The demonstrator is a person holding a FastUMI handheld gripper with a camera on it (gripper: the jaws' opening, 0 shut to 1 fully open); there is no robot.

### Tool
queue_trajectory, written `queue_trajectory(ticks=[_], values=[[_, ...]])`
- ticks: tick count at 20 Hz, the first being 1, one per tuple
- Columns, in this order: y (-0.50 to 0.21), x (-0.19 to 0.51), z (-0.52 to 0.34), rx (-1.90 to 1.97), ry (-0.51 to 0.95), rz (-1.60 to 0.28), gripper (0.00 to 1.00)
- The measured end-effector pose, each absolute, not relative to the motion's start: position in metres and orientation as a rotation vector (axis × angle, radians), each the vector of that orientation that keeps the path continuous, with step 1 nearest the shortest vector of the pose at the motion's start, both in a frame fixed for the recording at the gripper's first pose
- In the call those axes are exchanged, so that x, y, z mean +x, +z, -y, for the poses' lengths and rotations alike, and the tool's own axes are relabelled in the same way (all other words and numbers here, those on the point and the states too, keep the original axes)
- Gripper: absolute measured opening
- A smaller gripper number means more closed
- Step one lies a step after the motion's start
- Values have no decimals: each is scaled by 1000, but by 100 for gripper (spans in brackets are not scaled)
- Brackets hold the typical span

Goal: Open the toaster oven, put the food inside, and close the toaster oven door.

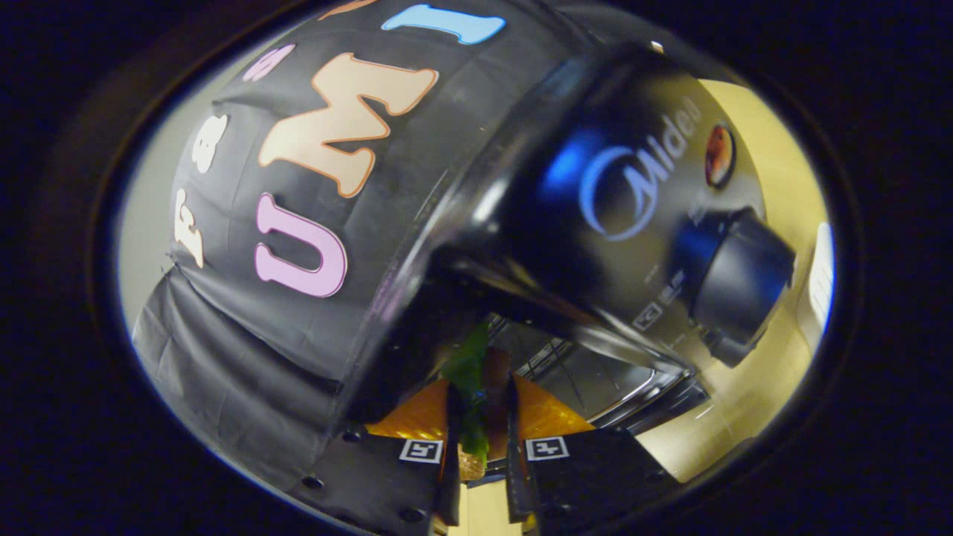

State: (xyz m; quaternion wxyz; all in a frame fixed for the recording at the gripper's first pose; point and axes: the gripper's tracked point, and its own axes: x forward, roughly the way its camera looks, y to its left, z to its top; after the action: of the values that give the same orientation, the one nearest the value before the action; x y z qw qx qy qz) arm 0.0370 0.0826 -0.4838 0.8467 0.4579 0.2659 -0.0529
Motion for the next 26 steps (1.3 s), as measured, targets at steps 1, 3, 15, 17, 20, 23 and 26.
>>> queue_trajectory(ticks=[1,3,15,17,20,23,26], values=[[-485,36,-82,938,-115,-561,36],[-483,32,-76,872,-135,-547,49],[-463,-15,-48,639,-124,-591,91],[-453,-29,-48,620,-100,-606,91],[-444,-54,-49,579,-51,-645,91],[-438,-82,-55,540,16,-704,91],[-442,-116,-70,491,106,-787,91]])
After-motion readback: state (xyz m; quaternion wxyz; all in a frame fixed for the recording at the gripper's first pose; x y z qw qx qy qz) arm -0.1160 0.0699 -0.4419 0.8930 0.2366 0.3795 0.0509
